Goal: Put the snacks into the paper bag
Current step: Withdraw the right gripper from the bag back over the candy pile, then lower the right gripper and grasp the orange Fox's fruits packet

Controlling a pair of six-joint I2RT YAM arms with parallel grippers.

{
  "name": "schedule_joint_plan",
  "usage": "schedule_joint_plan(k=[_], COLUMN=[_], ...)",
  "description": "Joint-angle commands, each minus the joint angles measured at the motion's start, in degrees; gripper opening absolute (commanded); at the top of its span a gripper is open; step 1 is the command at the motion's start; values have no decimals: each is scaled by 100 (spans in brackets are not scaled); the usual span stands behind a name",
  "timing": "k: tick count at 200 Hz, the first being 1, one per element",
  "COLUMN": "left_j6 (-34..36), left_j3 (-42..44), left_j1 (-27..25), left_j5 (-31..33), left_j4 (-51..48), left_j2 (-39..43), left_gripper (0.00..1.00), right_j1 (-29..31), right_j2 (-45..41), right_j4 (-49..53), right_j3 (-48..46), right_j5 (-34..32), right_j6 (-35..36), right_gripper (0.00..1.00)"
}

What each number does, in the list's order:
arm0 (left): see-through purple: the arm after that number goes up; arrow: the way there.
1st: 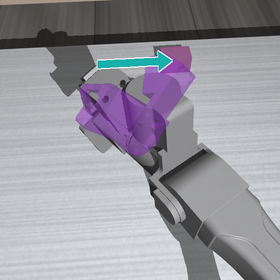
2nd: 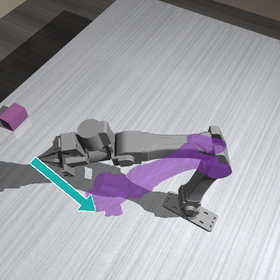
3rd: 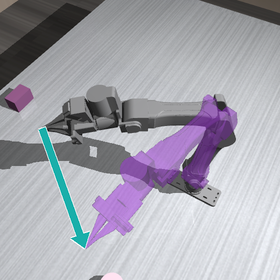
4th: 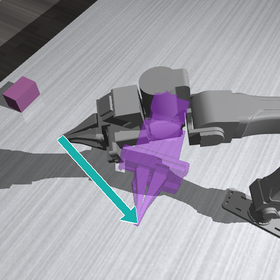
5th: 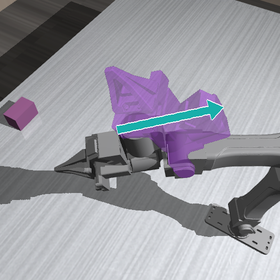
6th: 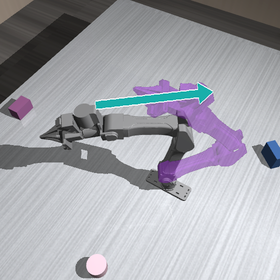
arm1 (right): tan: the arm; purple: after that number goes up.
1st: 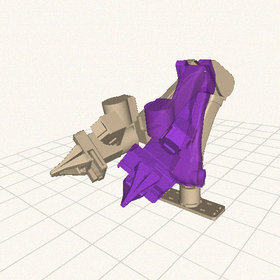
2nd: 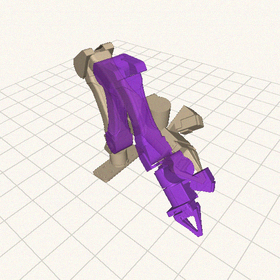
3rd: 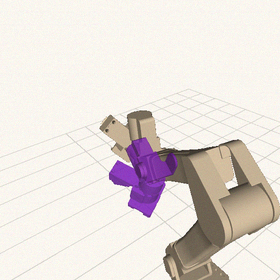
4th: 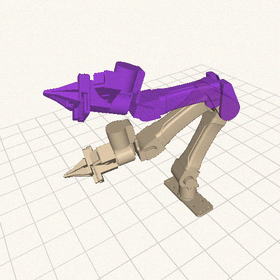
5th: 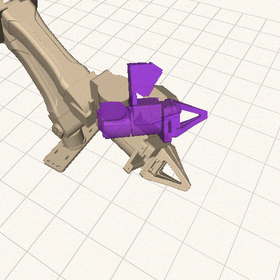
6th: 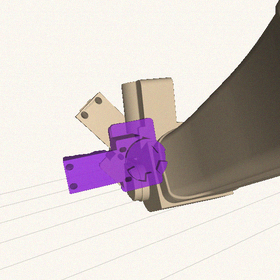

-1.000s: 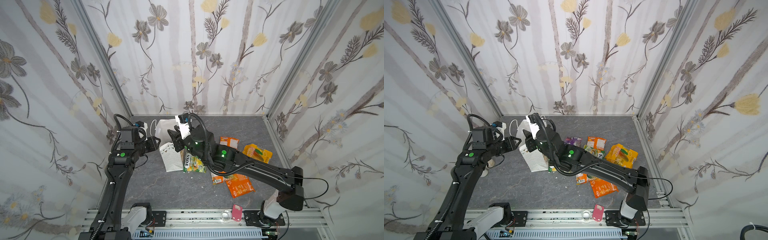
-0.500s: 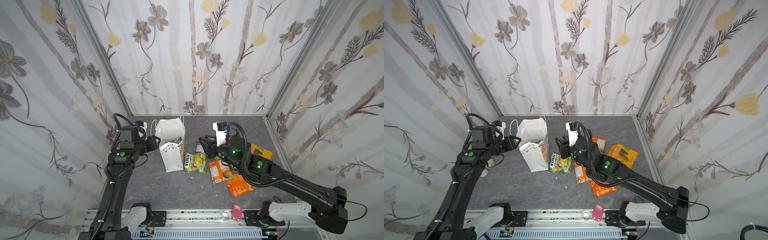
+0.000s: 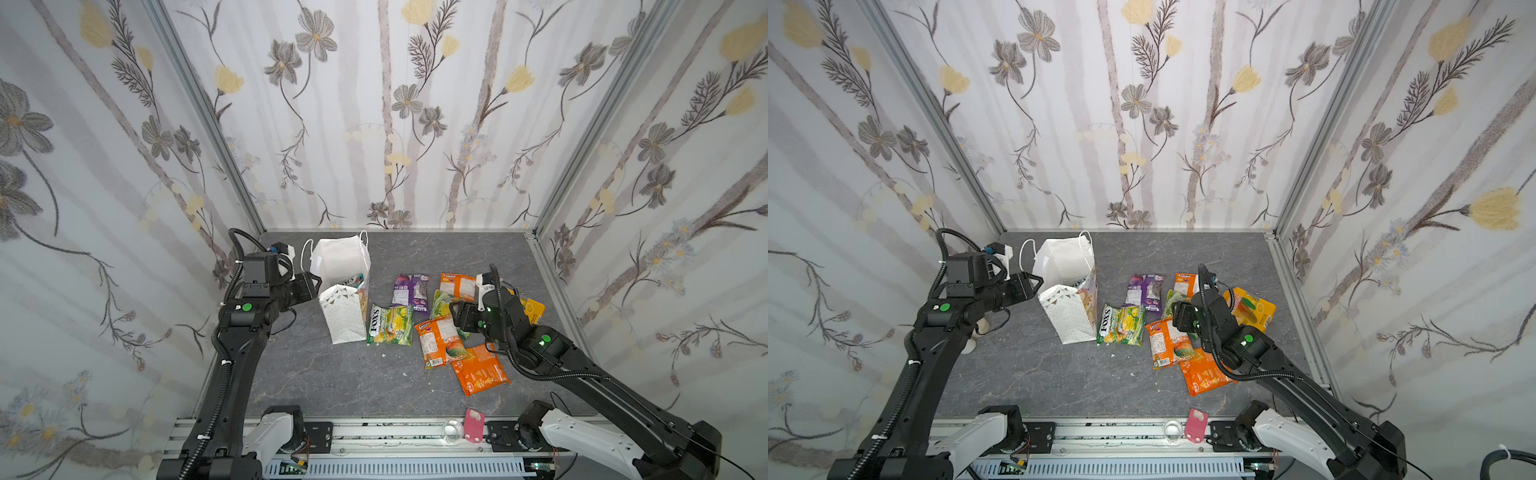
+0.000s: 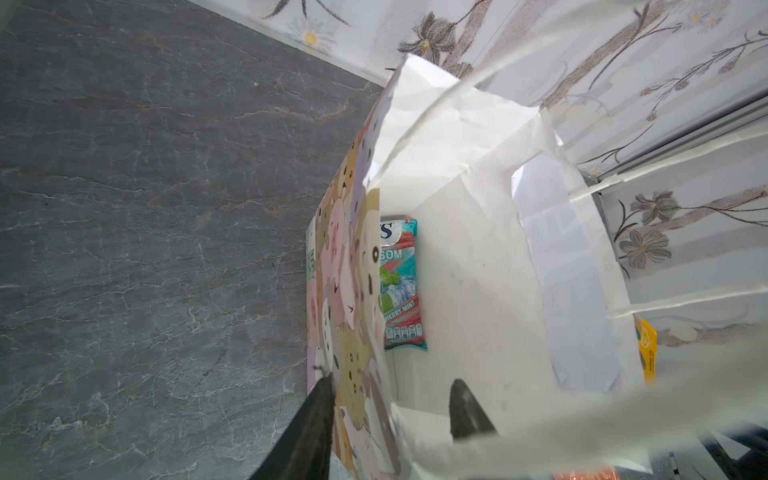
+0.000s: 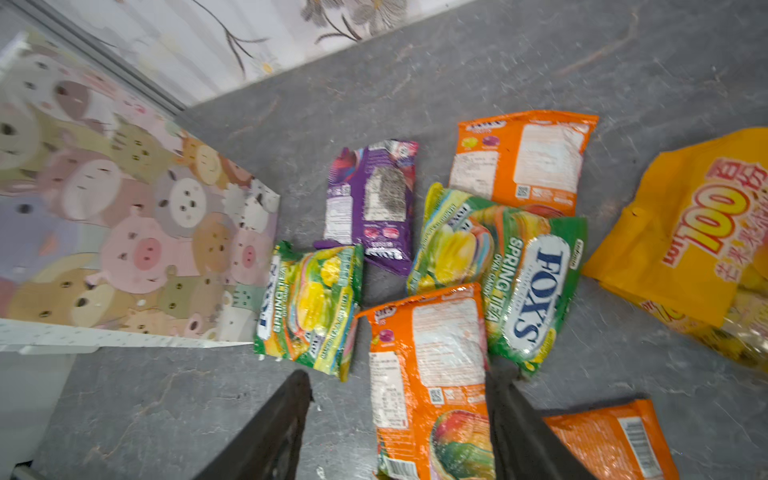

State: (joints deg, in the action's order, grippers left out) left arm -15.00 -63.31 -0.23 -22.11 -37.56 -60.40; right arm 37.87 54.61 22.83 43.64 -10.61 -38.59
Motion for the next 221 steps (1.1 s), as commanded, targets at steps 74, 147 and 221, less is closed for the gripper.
schedule_joint_plan(k=[74, 147, 221], left_j6=[1, 15, 24], left_j3=[38, 55, -153], left_j1=[5, 6, 1], left_j5=[101, 142, 110], left_j4=[74, 35, -3], left_j2=[2, 46, -32], left_gripper=[45, 45, 45], right_j1=[-536, -779, -826], right_j2=[1080, 1641, 2309], right_j4=[-1067, -1582, -1769], right_j3=[-864, -772, -603], right_j5=[825, 1163, 1222], right_j6=[53, 178, 363], right_gripper=[72, 72, 72])
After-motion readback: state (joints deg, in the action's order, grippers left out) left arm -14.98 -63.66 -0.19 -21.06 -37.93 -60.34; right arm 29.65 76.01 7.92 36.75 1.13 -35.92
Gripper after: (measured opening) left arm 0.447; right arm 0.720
